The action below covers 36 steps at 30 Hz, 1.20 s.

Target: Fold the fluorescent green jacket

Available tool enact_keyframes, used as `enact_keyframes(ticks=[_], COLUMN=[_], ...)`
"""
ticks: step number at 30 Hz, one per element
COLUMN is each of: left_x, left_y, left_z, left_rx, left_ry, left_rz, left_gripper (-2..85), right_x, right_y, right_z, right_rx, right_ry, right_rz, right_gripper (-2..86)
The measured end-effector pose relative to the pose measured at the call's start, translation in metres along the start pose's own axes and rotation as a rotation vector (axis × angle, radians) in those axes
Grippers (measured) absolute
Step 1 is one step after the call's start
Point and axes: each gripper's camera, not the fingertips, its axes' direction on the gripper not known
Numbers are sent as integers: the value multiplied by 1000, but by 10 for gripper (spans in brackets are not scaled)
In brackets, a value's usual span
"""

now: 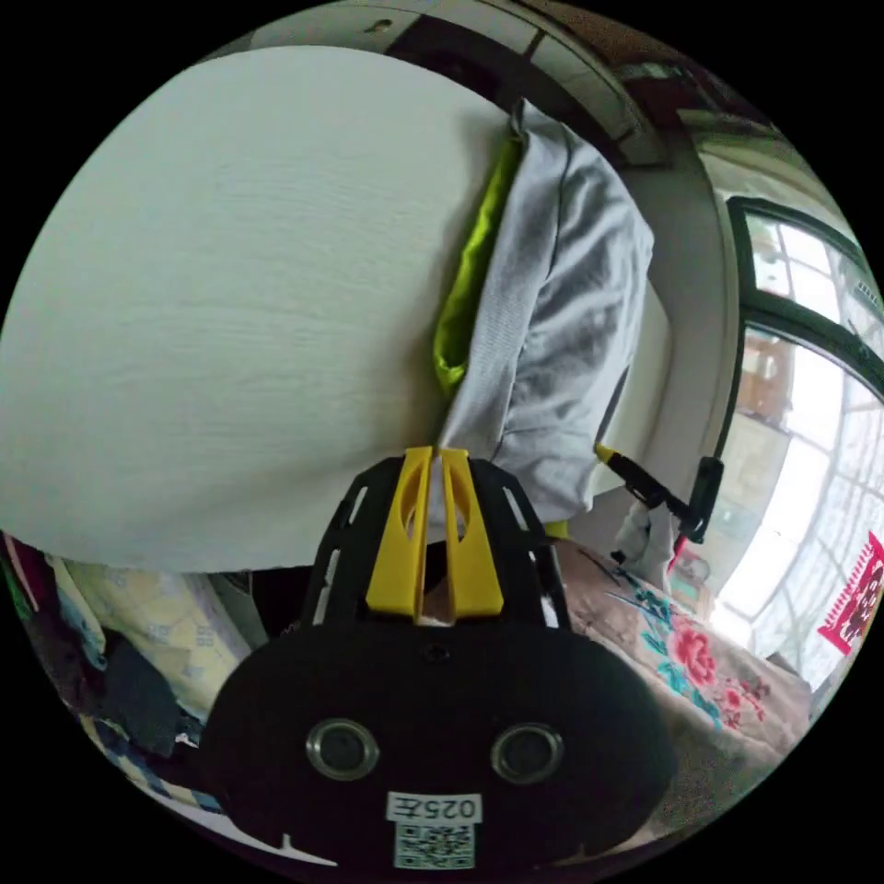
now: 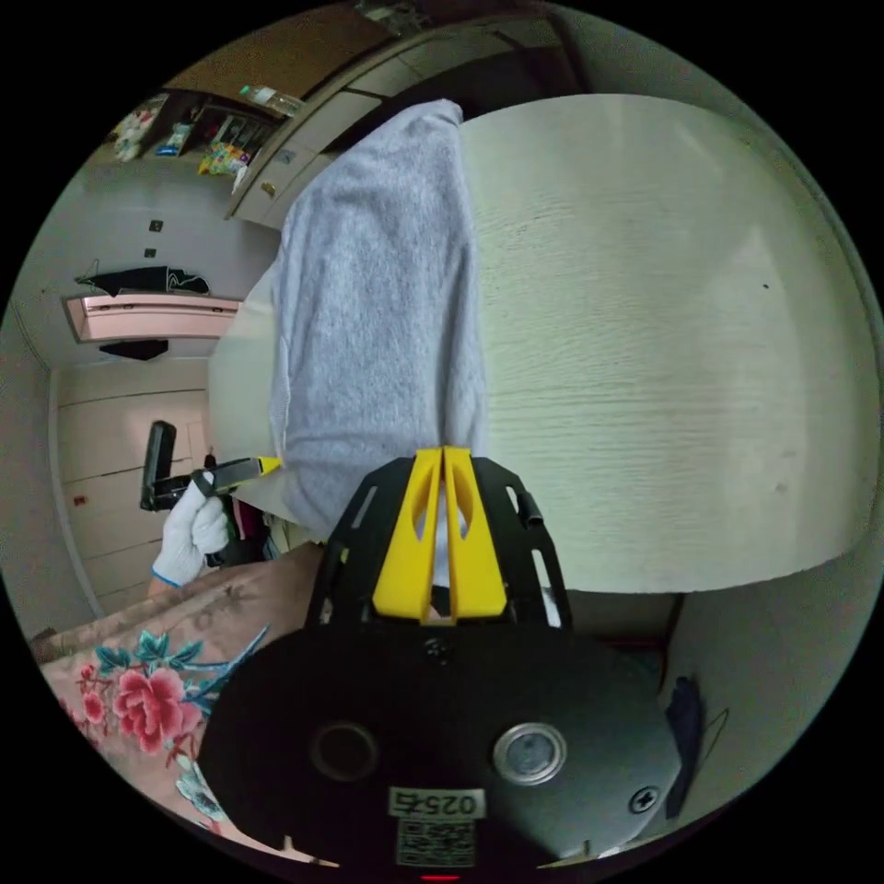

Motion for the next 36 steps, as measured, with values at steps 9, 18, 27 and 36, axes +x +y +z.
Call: enact_keyframes(ticks=[9,18,27,36], left_x=[-15,15,-15,-2], left_y=[27,43,-43,-106], left_z=[12,2,-92,-77], left_rx=[-142,-219,78,-58], left_ry=[49,-241,69,117], left_rz=[103,301,247,273], left_gripper=[17,13,93,116], right_x=[42,50,104,115], right_y=[43,50,-35,-101], right_z=[-18,-15,-83,-60], right_rx=[-51,-187,-2,-126], right_ry=[-144,-140,-408,-561], right_rz=[68,18,-56,-172], right_gripper=[95,58,188,130])
